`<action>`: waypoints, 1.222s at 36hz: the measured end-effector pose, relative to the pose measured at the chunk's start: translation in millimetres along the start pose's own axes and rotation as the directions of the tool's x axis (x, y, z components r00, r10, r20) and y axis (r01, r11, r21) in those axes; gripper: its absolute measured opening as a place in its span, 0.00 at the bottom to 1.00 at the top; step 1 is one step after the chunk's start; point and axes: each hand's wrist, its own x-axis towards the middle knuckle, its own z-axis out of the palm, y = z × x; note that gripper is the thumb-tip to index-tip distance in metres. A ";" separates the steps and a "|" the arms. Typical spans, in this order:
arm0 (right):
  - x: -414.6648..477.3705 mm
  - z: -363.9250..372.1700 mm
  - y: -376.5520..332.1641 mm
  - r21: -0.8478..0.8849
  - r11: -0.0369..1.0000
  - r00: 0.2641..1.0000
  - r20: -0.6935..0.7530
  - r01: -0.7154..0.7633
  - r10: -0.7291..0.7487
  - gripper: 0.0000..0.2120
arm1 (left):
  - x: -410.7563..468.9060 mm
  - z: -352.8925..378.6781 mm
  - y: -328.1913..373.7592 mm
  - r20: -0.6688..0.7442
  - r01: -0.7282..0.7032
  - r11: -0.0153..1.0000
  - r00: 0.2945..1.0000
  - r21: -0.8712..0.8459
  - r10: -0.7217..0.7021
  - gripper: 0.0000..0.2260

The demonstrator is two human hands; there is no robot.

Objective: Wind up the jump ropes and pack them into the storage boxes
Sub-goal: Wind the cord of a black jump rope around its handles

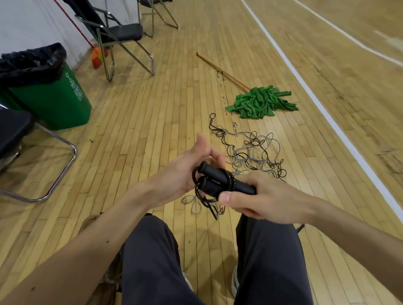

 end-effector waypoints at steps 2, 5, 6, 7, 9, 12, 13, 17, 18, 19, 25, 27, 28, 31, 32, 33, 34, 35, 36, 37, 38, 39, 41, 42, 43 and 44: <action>0.6 -3.1 0.7 0.041 0.999 1.000 -0.019 0.003 -0.003 0.22 | 2.1 2.5 -5.6 -0.065 0.019 0.998 0.998 -0.053 -0.023 0.31; 3.7 -9.3 2.7 0.088 0.996 0.998 -0.059 -0.015 0.020 0.23 | 3.9 8.3 -18.5 -0.142 0.037 0.998 0.989 -0.049 -0.043 0.26; 5.2 -12.9 3.6 0.104 0.994 0.997 -0.076 -0.023 0.031 0.24 | 4.0 10.0 -23.7 -0.161 0.040 0.999 0.986 -0.009 -0.041 0.26; 6.5 -16.9 4.6 0.117 0.993 0.994 -0.096 -0.031 0.042 0.28 | 3.9 11.1 -28.2 -0.171 0.048 0.998 0.984 0.033 -0.041 0.25; 9.1 -25.5 7.2 0.132 0.990 0.988 -0.142 -0.045 0.064 0.31 | 2.0 14.0 -34.1 -0.189 0.080 0.993 0.980 0.087 -0.062 0.22; 13.0 -34.9 13.9 0.130 0.988 0.968 -0.226 -0.083 0.111 0.24 | -1.1 15.9 -38.4 -0.214 0.112 0.981 0.974 0.158 -0.076 0.20; 14.5 -37.0 16.7 0.138 0.986 0.960 -0.247 -0.096 0.128 0.23 | -1.8 16.0 -39.7 -0.222 0.121 0.975 0.972 0.188 -0.078 0.19; 22.1 -42.2 28.1 0.140 0.976 0.924 -0.321 -0.169 0.206 0.24 | -2.3 17.5 -42.7 -0.222 0.189 0.947 0.966 0.258 -0.132 0.17; 24.2 -43.7 31.4 0.135 0.972 0.914 -0.337 -0.190 0.226 0.24 | -2.1 17.9 -43.1 -0.220 0.210 0.939 0.964 0.271 -0.152 0.16; 26.3 -45.1 34.7 0.131 0.969 0.904 -0.351 -0.211 0.245 0.24 | -1.7 18.1 -43.4 -0.217 0.229 0.930 0.961 0.289 -0.170 0.15; 38.7 -53.9 56.0 0.118 0.941 0.840 -0.425 -0.317 0.336 0.23 | -0.4 20.6 -39.9 -0.227 0.275 0.771 0.958 0.574 -0.172 0.10; 41.3 -57.2 64.0 0.128 0.929 0.820 -0.438 -0.348 0.368 0.23 | -1.3 21.0 -34.5 -0.219 0.250 0.675 0.967 0.694 -0.132 0.09; 42.2 -58.4 68.1 0.125 0.923 0.812 -0.443 -0.365 0.381 0.23 | -1.3 20.9 -30.8 -0.211 0.234 0.633 0.971 0.738 -0.113 0.09; 44.5 -58.4 77.5 0.086 0.910 0.804 -0.440 -0.406 0.400 0.24 | 1.9 19.9 -18.9 -0.191 0.180 0.451 0.981 0.874 -0.022 0.11; 45.3 -57.1 79.2 0.070 0.906 0.809 -0.427 -0.417 0.405 0.24 | 3.7 19.6 -14.4 -0.183 0.165 0.373 0.983 0.913 0.013 0.11; 46.2 -55.4 80.2 0.053 0.902 0.814 -0.412 -0.428 0.410 0.24 | 5.8 19.0 -9.8 -0.170 0.148 0.304 0.984 0.941 0.045 0.12; 47.0 -53.5 80.8 0.041 0.898 0.818 -0.398 -0.437 0.416 0.24 | 7.5 18.1 -4.9 -0.151 0.130 0.247 0.986 0.960 0.069 0.12; 47.9 -51.5 80.6 0.034 0.895 0.821 -0.383 -0.445 0.423 0.24 | 8.8 17.3 0.4 -0.128 0.109 0.196 0.988 0.974 0.087 0.13; 48.7 -49.6 80.2 0.028 0.892 0.825 -0.369 -0.452 0.429 0.25 | 9.7 16.1 5.7 -0.100 0.084 0.149 0.990 0.985 0.104 0.13; 49.6 -47.9 79.4 0.016 0.889 0.829 -0.353 -0.458 0.433 0.25 | 10.6 14.6 11.2 -0.066 0.053 0.106 0.990 0.993 0.123 0.13; 50.1 -45.9 78.1 0.002 0.885 0.833 -0.337 -0.465 0.438 0.25 | 11.1 12.7 16.5 -0.027 0.017 0.066 0.989 0.998 0.145 0.13; 50.5 -43.6 76.5 -0.020 0.881 0.838 -0.319 -0.473 0.442 0.25 | 11.4 10.2 21.2 0.016 -0.021 0.029 0.986 0.999 0.165 0.14; 50.2 -37.8 72.2 -0.076 0.874 0.854 -0.268 -0.481 0.446 0.25 | 11.3 4.8 29.6 0.091 -0.089 -0.019 0.977 0.996 0.193 0.15; 49.7 -34.3 69.9 -0.098 0.871 0.862 -0.236 -0.481 0.449 0.25 | 11.3 2.4 33.1 0.125 -0.122 -0.025 0.971 0.992 0.206 0.15; 48.9 -30.6 66.8 -0.115 0.869 0.867 -0.206 -0.481 0.453 0.25 | 11.6 0.8 36.3 0.156 -0.154 -0.025 0.962 0.988 0.225 0.16; 47.9 -26.7 63.9 -0.134 0.866 0.871 -0.180 -0.482 0.457 0.26 | 12.1 -0.1 38.9 0.184 -0.183 -0.026 0.951 0.983 0.247 0.16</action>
